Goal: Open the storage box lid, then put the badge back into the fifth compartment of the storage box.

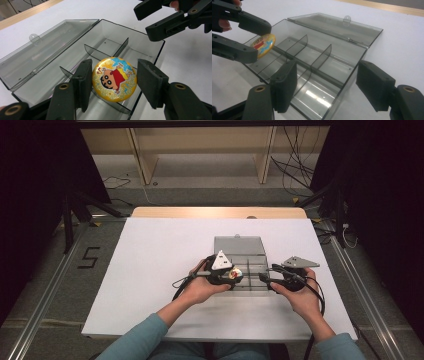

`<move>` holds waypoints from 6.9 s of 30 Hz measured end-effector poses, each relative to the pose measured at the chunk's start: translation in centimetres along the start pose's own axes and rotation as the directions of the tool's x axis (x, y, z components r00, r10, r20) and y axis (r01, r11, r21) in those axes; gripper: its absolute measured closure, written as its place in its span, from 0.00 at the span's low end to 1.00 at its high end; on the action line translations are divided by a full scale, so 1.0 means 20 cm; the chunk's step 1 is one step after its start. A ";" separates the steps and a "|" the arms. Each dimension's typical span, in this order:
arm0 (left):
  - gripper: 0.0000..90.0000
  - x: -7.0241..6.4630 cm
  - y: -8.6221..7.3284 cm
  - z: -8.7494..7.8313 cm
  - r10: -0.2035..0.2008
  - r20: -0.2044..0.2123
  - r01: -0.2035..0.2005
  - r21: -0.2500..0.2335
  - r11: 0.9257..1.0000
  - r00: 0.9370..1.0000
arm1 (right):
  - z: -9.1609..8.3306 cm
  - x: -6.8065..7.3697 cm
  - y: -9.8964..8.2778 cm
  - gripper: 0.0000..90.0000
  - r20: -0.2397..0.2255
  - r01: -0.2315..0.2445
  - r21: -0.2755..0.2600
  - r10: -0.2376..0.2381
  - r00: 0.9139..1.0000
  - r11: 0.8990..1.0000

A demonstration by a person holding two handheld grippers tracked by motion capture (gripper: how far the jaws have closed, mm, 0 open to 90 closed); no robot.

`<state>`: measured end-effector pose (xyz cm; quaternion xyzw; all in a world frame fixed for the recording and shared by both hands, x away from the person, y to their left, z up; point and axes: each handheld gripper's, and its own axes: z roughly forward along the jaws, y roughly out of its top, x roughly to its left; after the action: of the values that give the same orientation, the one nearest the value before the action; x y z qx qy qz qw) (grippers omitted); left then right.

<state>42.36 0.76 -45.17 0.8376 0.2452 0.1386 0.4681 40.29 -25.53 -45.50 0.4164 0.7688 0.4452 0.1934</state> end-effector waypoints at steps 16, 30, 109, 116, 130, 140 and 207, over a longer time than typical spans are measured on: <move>0.53 0.00 0.01 0.04 -0.012 0.003 0.012 0.012 1.000 1.000 | 0.00 0.00 0.00 0.37 0.000 -0.003 -0.004 0.003 1.000 1.000; 0.53 0.00 0.03 0.08 -0.030 0.015 0.030 0.026 0.999 0.999 | 0.00 0.00 0.00 0.37 0.002 -0.003 -0.004 0.003 1.000 1.000; 0.46 0.12 -0.07 -0.14 -0.111 -0.065 0.111 -0.014 0.994 0.992 | 0.00 -0.01 0.00 0.37 0.013 -0.009 0.005 0.008 1.000 1.000; 0.46 0.19 -0.16 -0.25 -0.138 -0.084 0.137 -0.012 0.990 0.987 | 0.00 -0.01 0.00 0.37 0.018 -0.013 0.004 0.013 1.000 1.000; 0.45 0.26 -0.31 -0.38 -0.190 -0.120 0.191 0.001 0.982 0.974 | -0.01 -0.02 -0.01 0.37 0.023 -0.017 0.000 0.017 1.000 1.000; 0.45 0.27 -0.33 -0.38 -0.199 -0.126 0.200 0.000 0.980 0.972 | -0.01 -0.03 0.00 0.37 0.027 -0.019 -0.002 0.019 0.999 1.000; 0.55 0.50 -0.04 -0.02 -0.339 -0.147 0.342 -0.003 0.940 0.929 | 0.26 -0.21 0.25 0.48 0.100 -0.162 0.091 0.153 0.983 0.983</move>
<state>50.46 6.84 -45.53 0.7754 0.4216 0.1133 0.4562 48.54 -24.84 -44.27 0.5051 0.7446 0.4010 0.1721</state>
